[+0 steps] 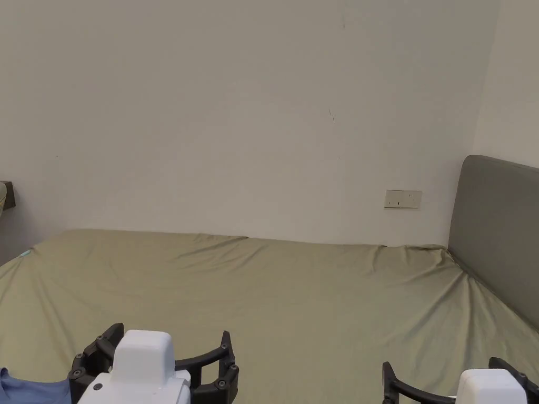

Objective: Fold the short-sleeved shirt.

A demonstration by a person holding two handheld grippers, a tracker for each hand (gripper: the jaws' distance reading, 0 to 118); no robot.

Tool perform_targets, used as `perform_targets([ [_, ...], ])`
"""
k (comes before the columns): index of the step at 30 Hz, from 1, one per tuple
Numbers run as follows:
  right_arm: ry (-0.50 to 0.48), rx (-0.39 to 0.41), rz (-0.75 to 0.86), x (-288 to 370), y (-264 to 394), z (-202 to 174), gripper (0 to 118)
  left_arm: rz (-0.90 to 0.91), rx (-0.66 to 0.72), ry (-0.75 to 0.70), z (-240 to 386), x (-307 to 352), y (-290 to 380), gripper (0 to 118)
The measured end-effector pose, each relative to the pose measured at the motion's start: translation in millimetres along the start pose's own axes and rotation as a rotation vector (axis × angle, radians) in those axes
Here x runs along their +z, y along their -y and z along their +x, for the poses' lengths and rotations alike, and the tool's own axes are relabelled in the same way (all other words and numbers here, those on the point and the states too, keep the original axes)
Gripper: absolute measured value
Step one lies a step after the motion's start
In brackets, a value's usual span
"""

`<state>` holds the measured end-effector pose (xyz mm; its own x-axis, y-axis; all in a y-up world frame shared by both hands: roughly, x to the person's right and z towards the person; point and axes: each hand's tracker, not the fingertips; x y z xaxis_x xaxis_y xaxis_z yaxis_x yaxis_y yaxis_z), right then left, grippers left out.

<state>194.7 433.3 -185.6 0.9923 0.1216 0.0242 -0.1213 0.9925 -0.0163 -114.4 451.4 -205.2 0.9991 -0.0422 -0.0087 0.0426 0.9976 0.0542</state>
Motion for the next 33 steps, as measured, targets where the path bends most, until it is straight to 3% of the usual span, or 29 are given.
perform_targets([
  [6, 0.043, -0.027, 0.015, 0, -7, 1, 118, -0.011, 0.034, 0.024, -1, -3, -13, 118],
  [18, -0.013, -0.085, -0.055, -6, -8, 4, 118, -0.008, -0.025, 0.012, 5, -3, -6, 118],
  [33, -0.025, -0.016, -0.025, 0, -10, -2, 118, 0.003, -0.056, 0.006, 10, -5, -5, 118],
])
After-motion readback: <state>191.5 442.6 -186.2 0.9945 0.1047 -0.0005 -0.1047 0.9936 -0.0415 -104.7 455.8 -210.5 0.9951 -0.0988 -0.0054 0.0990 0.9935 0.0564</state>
